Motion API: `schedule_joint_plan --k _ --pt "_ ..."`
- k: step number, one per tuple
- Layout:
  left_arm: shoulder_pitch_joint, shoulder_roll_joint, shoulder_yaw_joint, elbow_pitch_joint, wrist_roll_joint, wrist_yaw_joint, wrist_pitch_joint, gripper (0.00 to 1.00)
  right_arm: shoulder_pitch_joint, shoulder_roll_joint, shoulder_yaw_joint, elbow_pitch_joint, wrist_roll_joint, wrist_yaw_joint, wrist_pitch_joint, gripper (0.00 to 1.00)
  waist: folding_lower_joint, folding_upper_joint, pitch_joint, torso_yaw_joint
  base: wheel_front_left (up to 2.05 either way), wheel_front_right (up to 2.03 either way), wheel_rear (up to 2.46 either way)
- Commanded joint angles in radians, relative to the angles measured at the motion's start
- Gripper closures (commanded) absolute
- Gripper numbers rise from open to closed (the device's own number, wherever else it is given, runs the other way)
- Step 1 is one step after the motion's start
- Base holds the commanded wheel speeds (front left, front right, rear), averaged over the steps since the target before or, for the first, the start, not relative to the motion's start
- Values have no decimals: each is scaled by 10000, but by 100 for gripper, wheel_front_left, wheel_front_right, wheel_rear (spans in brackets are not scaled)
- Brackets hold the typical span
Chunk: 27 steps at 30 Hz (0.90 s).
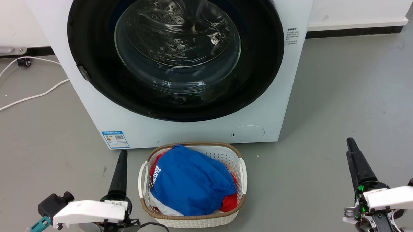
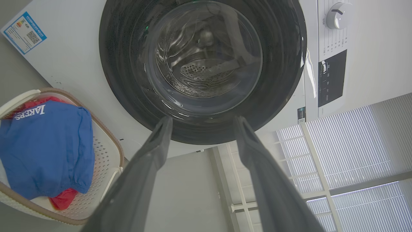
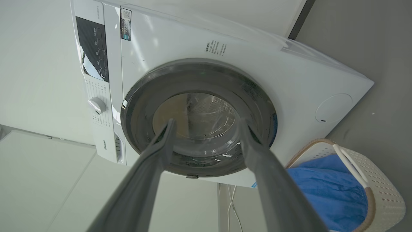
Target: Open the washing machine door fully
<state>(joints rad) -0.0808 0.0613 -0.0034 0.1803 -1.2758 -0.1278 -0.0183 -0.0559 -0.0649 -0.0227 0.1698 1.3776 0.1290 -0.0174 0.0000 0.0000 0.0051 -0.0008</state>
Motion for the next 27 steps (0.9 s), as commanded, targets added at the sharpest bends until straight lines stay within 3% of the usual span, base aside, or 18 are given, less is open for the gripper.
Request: schedule_joint_plan --k 1,13,27 --pt "-190 95 -76 -216 453 -20 -99 0 -41 -128 20 -218 -460 9 -88 0 0 0 -3 3 0 0 0" --pt "-140 224 -253 -313 3415 -24 -526 0 116 -47 -116 -458 -4419 12 -392 0 0 0 -3 6 0 0 0" --pt "-172 494 -626 -269 6079 122 -964 0 274 -6 114 -953 -7327 15 -192 0 0 0 11 13 0 0 0"
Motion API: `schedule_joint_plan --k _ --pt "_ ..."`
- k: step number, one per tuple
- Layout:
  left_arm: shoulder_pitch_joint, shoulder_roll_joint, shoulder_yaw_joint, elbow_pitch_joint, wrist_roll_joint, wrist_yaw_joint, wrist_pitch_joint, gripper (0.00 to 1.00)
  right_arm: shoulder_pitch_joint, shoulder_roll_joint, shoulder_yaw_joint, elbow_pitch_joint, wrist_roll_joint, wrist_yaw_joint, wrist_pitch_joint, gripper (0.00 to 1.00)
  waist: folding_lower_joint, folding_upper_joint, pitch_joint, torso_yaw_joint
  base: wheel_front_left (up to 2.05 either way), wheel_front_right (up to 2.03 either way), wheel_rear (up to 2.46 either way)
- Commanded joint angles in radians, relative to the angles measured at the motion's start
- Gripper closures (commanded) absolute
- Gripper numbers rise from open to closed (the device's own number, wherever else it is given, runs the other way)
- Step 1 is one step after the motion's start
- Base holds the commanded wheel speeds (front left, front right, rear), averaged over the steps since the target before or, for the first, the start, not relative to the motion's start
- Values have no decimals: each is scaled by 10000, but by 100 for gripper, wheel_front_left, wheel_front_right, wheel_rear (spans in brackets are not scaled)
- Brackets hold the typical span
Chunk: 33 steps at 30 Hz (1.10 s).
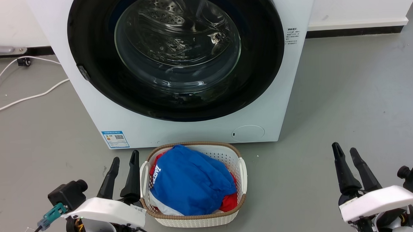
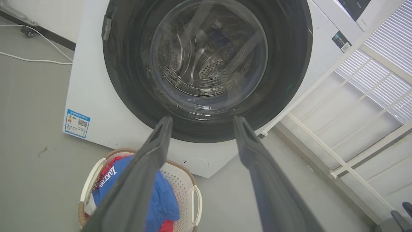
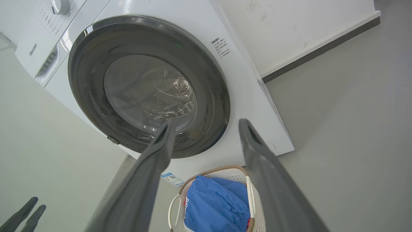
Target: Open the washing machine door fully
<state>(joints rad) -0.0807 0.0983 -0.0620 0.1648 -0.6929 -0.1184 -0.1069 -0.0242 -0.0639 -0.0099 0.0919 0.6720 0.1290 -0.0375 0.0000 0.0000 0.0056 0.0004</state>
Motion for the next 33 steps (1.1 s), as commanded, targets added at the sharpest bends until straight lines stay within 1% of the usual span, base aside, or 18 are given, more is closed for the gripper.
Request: schedule_joint_plan --k 1,17,33 --pt "-192 142 -73 -102 399 32 -107 0 -42 -6 -25 -230 -416 15 11 0 0 0 17 1 0 0 0" --pt "-350 470 -502 -21 2359 152 -536 0 190 96 -88 -783 -2577 18 281 0 0 0 82 -31 0 0 0" --pt "-291 562 -717 188 3708 219 -914 0 448 128 -87 -1172 -4075 21 459 0 0 0 62 -58 0 0 0"
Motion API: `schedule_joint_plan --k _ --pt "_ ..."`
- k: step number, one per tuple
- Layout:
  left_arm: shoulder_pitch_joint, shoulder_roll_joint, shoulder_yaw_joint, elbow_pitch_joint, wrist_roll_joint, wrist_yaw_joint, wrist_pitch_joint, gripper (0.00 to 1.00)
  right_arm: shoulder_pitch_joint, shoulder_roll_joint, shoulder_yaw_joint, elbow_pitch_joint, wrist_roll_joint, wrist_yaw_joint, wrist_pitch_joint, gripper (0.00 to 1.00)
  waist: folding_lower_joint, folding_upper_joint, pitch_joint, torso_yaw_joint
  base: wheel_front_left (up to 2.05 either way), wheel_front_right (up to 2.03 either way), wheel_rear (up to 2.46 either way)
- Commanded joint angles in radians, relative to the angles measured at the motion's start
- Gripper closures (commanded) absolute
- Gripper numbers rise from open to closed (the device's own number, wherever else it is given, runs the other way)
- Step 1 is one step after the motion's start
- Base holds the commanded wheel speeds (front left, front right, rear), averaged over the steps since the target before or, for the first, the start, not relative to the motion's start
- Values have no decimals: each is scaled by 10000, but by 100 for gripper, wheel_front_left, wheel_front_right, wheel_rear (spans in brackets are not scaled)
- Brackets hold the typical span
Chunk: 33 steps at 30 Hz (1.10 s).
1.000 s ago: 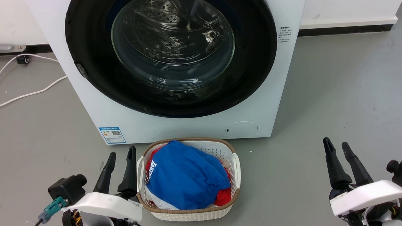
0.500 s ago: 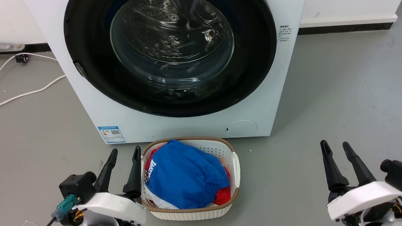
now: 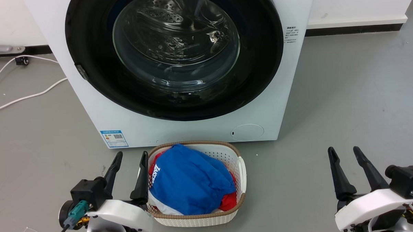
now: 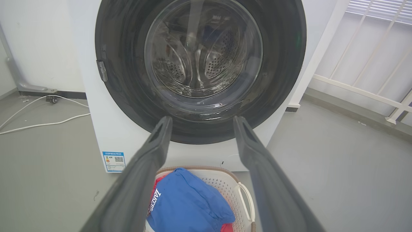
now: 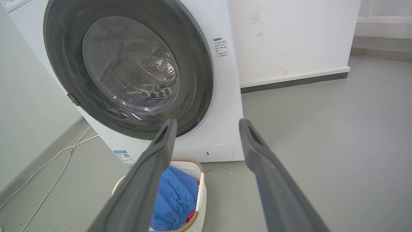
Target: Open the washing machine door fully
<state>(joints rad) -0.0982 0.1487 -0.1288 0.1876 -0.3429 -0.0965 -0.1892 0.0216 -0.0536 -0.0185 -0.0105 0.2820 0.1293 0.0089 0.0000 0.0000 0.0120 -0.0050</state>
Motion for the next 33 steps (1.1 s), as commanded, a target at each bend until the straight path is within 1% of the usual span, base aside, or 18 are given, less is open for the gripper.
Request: schedule_joint_plan --k 1,17,33 --pt "-113 63 -63 -33 295 4 -106 0 11 25 0 -170 -257 17 3 0 0 0 -4 -6 0 0 0" --pt "-152 85 -190 108 1355 -69 -410 0 147 35 8 -377 -1304 21 -78 0 0 0 41 -14 0 0 0" --pt "-135 -162 -2 301 2105 -111 -712 0 193 46 -14 -373 -2156 12 -290 0 0 0 125 -7 0 0 0"
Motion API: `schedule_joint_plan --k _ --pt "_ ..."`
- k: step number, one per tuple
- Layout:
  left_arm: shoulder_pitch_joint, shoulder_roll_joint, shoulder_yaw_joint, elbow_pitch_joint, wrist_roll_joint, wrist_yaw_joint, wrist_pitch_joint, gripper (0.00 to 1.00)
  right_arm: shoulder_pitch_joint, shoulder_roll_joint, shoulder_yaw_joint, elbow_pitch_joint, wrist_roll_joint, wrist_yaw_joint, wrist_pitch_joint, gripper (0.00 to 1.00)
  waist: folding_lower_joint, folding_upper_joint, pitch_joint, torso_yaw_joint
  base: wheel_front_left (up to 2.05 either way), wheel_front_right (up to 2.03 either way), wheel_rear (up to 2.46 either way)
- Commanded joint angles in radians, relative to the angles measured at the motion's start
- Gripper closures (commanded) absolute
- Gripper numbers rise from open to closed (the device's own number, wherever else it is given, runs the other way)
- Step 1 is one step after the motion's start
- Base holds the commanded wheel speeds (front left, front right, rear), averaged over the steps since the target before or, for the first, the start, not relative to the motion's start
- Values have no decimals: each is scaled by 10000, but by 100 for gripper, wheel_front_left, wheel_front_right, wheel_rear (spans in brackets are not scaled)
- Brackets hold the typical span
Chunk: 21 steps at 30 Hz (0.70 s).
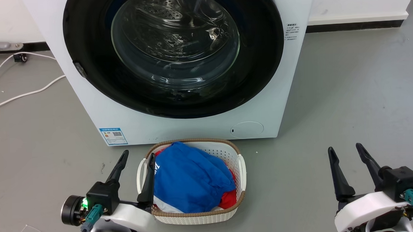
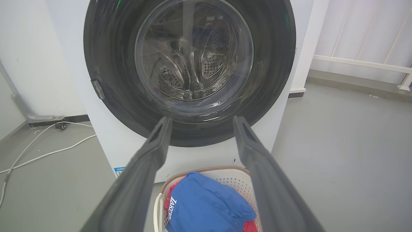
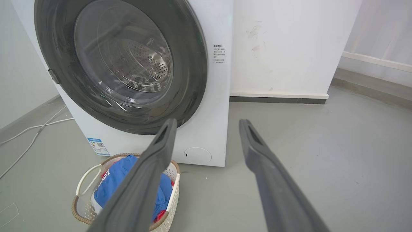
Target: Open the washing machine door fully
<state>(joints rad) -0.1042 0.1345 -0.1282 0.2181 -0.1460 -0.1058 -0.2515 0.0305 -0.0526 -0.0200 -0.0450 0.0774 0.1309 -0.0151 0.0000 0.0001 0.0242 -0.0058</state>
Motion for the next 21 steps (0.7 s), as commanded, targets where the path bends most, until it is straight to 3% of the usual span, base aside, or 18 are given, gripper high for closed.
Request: schedule_joint_plan --k 1,21 --pt "-77 -32 7 -12 179 -28 -92 0 92 38 -3 -24 -166 -3 -60 0 0 -1 14 -1 0 0 0" --pt "-78 -266 327 206 225 -114 -140 0 -130 39 -166 397 300 -3 -393 0 0 -1 26 17 0 0 0"
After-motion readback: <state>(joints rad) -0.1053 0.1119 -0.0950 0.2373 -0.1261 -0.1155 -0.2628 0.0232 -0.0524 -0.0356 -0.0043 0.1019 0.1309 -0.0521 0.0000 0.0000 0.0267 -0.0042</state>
